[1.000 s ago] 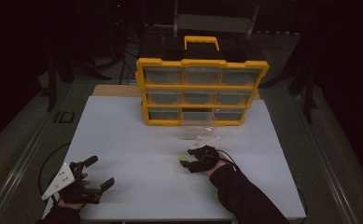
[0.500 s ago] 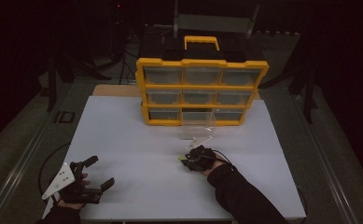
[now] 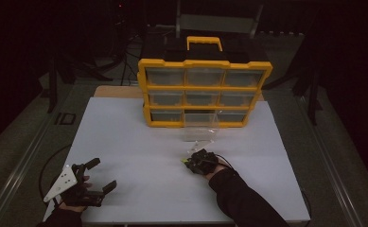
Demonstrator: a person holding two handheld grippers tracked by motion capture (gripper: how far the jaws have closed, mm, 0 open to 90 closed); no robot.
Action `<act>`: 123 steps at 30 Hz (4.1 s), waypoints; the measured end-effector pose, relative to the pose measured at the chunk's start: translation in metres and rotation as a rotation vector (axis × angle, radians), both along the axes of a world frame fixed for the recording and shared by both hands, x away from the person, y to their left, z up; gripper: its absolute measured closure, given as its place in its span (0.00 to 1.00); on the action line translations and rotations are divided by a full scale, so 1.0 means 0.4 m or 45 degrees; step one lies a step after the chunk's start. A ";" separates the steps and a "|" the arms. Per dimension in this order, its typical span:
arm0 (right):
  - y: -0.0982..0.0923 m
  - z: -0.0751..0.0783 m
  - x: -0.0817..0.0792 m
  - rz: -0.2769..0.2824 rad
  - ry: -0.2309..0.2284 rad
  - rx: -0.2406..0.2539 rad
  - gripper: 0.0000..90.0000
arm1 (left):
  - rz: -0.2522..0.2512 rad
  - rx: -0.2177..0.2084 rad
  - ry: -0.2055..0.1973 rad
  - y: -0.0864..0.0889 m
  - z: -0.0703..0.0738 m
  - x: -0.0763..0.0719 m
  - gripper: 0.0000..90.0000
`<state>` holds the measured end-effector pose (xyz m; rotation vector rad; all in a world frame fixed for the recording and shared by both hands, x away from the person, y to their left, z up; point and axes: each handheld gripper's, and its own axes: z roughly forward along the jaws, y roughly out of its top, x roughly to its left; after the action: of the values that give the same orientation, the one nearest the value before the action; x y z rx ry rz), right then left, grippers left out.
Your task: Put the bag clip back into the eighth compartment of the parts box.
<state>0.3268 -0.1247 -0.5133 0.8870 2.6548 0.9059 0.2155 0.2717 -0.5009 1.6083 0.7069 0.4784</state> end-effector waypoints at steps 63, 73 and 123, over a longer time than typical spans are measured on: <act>-0.122 0.296 0.029 0.116 -0.110 0.033 0.87 | -0.003 0.010 0.002 -0.002 -0.001 0.002 0.00; -0.132 0.331 0.051 0.107 -0.127 0.045 0.87 | -0.004 0.008 0.002 -0.002 -0.001 0.002 0.00; -0.092 0.392 0.223 0.067 -0.125 0.002 0.87 | -0.002 0.002 0.004 0.000 -0.001 0.001 0.00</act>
<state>0.4159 -0.1615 -0.3565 0.7559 2.6050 0.9383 0.2159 0.2717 -0.5014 1.6111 0.7078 0.4757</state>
